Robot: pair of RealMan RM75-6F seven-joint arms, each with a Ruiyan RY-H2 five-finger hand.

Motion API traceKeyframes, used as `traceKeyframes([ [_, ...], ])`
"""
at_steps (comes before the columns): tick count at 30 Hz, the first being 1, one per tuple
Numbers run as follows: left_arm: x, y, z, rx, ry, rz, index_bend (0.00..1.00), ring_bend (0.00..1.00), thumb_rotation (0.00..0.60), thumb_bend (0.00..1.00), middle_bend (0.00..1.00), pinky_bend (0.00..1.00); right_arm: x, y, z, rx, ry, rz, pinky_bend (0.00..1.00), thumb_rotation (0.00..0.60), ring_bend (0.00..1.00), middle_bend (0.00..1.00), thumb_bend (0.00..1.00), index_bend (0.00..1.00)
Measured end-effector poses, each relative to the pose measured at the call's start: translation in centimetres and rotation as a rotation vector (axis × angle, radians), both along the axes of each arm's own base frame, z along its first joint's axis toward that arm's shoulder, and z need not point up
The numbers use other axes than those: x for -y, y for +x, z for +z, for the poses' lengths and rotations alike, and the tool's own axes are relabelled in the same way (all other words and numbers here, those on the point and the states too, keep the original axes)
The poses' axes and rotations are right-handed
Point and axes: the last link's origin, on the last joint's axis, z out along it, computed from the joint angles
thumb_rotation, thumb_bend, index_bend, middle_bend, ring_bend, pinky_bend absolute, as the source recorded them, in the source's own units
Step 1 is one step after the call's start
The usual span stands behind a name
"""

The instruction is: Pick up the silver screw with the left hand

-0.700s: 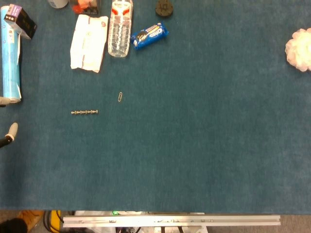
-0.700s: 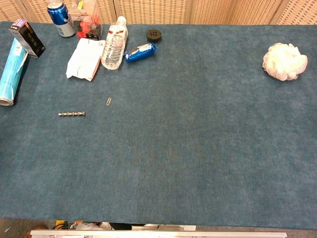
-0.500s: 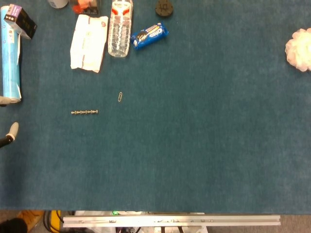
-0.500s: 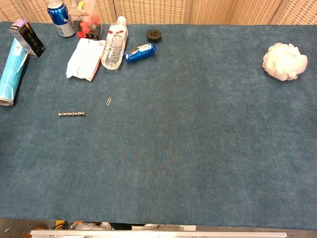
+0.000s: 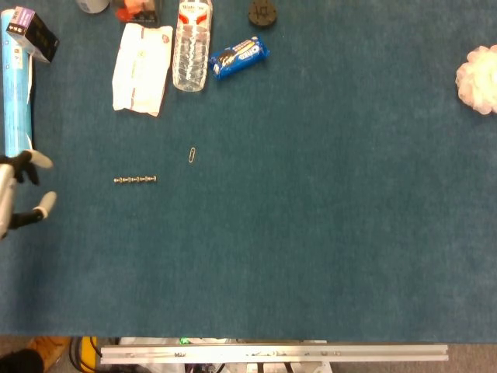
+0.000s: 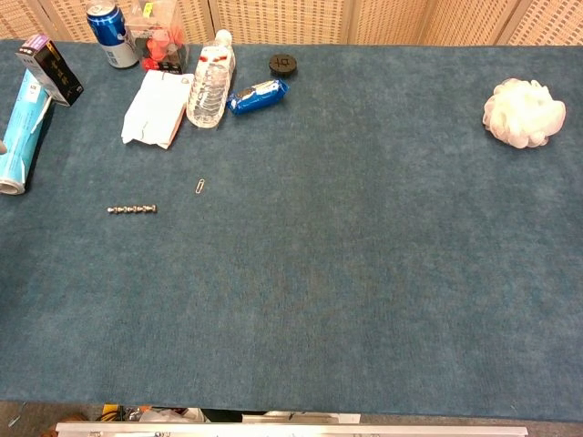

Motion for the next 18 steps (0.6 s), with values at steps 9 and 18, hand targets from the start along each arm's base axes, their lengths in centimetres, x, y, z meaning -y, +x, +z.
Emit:
traceKeyframes([
  [9, -2.7, 1.0, -3.8, -0.019, -0.124, -0.043, 0.44, 0.72, 0.6, 0.23, 0.72, 0.84, 0.8, 0.6, 0.4, -0.019, 0.003, 0.009, 0.46, 0.6, 0.41, 0.44, 0.33, 0.49],
  [18, -4.1, 1.3, -7.9, -0.061, -0.18, -0.033, 0.44, 0.75, 0.6, 0.23, 0.75, 0.88, 1.1, -0.1, 0.0, -0.013, 0.024, -0.022, 0.46, 0.6, 0.41, 0.44, 0.33, 0.49],
])
